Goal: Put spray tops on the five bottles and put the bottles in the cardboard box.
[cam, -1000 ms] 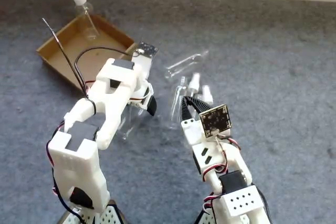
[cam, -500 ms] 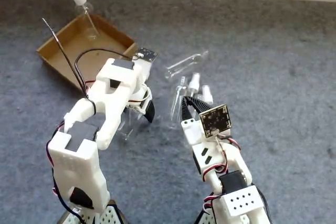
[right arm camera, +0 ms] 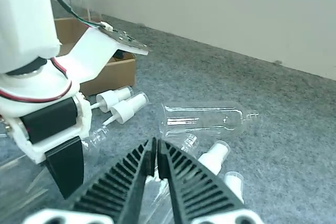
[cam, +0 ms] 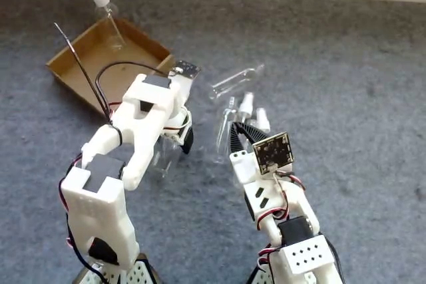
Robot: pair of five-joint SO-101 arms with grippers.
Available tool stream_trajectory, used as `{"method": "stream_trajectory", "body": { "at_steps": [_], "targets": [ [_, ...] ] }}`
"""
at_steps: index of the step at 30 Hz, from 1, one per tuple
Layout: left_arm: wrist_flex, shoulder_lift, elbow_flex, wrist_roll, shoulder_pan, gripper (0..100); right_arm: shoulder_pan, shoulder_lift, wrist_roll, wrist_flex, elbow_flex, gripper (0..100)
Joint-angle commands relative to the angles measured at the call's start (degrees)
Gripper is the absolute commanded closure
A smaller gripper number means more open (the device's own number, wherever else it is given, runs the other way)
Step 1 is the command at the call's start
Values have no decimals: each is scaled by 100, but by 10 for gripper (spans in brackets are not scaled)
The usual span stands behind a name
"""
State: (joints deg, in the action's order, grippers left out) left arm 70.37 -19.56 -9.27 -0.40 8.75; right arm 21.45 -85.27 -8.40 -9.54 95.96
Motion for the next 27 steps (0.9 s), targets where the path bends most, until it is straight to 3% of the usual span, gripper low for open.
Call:
{"method": "stream_trajectory", "body": {
  "at_steps": [1, 5, 12, 19, 27],
  "targets": [
    [70, 145, 136, -44, 40, 889, -57, -57, -44, 154, 699, 993],
    [220, 330, 268, -44, 48, 892, -57, -57, -44, 154, 699, 993],
    [1547, 1868, 884, -44, 22, 892, -57, -57, -44, 154, 699, 993],
    [1600, 3248, 884, -44, 31, 888, -57, -57, -44, 154, 699, 993],
    [1600, 3793, 725, -44, 40, 892, -92, -57, -44, 154, 690, 993]
  ]
}}
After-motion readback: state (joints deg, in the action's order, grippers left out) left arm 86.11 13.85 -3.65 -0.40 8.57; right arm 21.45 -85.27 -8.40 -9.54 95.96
